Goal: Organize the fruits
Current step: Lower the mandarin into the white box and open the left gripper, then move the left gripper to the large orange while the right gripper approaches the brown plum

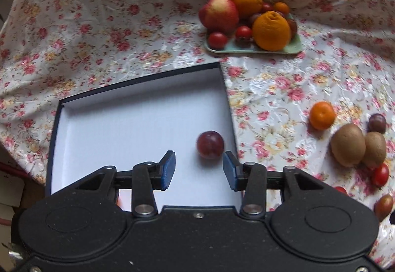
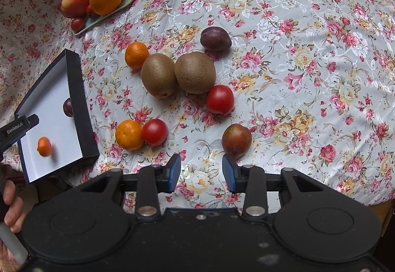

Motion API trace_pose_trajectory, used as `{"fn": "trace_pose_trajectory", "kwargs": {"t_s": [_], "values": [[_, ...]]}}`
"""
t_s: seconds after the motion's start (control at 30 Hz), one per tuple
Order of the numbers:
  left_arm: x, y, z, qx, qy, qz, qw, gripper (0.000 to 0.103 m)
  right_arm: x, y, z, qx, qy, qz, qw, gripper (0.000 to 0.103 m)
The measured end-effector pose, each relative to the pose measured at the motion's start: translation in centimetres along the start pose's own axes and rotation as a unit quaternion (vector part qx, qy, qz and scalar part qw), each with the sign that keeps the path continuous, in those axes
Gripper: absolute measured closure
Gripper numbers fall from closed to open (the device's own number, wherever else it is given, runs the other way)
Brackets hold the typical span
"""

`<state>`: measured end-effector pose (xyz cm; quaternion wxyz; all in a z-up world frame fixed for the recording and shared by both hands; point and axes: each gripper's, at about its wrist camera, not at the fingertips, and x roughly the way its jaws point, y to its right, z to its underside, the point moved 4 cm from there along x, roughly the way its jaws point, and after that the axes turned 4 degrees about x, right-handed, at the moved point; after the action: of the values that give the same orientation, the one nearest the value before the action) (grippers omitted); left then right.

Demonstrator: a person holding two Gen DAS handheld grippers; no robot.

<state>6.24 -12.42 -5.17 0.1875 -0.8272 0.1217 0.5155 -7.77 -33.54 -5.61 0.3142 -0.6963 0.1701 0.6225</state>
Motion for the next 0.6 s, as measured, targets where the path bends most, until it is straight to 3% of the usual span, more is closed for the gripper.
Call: {"fn": "trace_pose_trajectory", "kwargs": {"t_s": [0.17,0.33,0.6], "values": [[-0.9,4.8,0.6,0.072,-0.010,0.100,0.9924,0.051,0.2,0.8,-0.2,0.011,-0.003,0.002,1.000,0.063],[-0.5,8.0,1.9,0.119,-0.028,0.108,0.9866,0.051,0.1,2.5,-0.6,0.033,0.002,0.005,0.999,0.063],[0.6,9.2,2.7,0.112,-0.068,0.131,0.9826,0.051,0.9,4.6,-0.6,0.071,0.000,0.004,0.997,0.063]]}}
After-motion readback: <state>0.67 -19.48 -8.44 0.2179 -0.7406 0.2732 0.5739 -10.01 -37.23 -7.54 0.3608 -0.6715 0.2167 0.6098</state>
